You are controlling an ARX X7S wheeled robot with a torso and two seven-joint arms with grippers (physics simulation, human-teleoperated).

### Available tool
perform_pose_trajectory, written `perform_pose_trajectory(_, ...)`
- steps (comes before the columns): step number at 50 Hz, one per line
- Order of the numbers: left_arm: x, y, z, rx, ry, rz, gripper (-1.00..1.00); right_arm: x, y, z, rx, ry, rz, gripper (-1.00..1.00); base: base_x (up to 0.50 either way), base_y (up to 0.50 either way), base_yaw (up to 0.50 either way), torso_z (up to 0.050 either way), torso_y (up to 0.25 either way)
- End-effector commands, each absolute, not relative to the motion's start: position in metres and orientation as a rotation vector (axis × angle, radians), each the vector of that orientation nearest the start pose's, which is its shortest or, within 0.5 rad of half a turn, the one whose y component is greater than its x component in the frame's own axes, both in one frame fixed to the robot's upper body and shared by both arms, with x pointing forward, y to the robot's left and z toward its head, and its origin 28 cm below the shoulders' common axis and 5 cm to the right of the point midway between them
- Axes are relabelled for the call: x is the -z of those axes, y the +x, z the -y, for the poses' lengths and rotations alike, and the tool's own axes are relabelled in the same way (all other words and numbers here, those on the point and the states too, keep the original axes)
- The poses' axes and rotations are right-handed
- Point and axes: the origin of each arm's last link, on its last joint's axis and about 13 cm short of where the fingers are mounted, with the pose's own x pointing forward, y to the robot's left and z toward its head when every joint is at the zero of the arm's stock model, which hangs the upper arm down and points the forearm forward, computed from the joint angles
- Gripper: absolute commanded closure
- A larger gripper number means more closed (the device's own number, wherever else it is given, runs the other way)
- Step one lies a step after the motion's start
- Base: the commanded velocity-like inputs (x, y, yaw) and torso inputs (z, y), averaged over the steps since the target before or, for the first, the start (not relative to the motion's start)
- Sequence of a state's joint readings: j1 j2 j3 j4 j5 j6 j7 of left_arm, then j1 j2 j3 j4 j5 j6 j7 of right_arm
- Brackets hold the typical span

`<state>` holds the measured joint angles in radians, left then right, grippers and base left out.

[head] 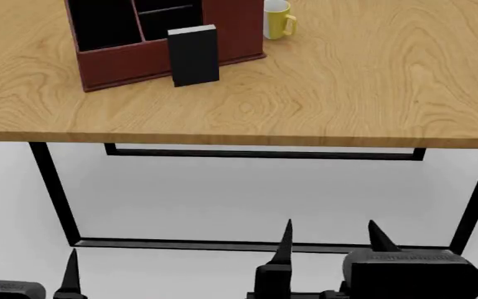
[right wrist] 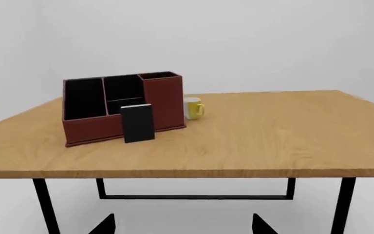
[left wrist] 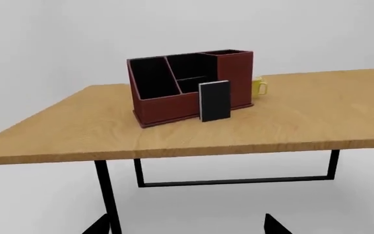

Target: Pick up the book and place it in the front compartment of the caddy.

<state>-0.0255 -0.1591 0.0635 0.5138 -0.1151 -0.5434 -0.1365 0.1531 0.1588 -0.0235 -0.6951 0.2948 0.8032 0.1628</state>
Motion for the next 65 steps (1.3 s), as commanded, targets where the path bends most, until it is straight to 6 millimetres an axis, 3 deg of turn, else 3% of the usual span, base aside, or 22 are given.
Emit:
perform_pose_trajectory(1, -0.128, 0.196, -0.221, 0.009, 0.059, 0.029, -1.00, -0.169, 0.198, 0.105, -0.059, 0.009, 0.042, -1.00, 0.00, 0.00, 0.00, 0.000, 0.000)
perform_pose_trajectory(15, -0.146, 0.197, -0.219, 0.020, 0.063, 0.062, -1.00, -0.192, 0.195, 0.104, -0.088, -0.019, 0.063, -1.00, 0.00, 0.00, 0.00, 0.000, 0.000)
perform_pose_trajectory(21, -0.145, 0.196, -0.218, 0.030, 0.062, 0.065, -1.00, -0.186, 0.192, 0.104, -0.076, -0.041, 0.040, -1.00, 0.00, 0.00, 0.00, 0.000, 0.000)
perform_pose_trajectory(46, -0.140, 0.193, -0.217, 0.034, 0.063, 0.057, -1.00, -0.178, 0.193, 0.101, -0.083, -0.030, 0.029, -1.00, 0.00, 0.50, 0.00, 0.000, 0.000)
perform_pose_trajectory(58, -0.140, 0.192, -0.217, 0.035, 0.063, 0.061, -1.00, -0.178, 0.192, 0.101, -0.079, -0.011, 0.015, -1.00, 0.00, 0.07, 0.00, 0.000, 0.000)
perform_pose_trajectory(65, -0.141, 0.190, -0.217, 0.034, 0.063, 0.063, -1.00, -0.180, 0.192, 0.101, -0.088, -0.010, 0.024, -1.00, 0.47, 0.06, 0.00, 0.000, 0.000)
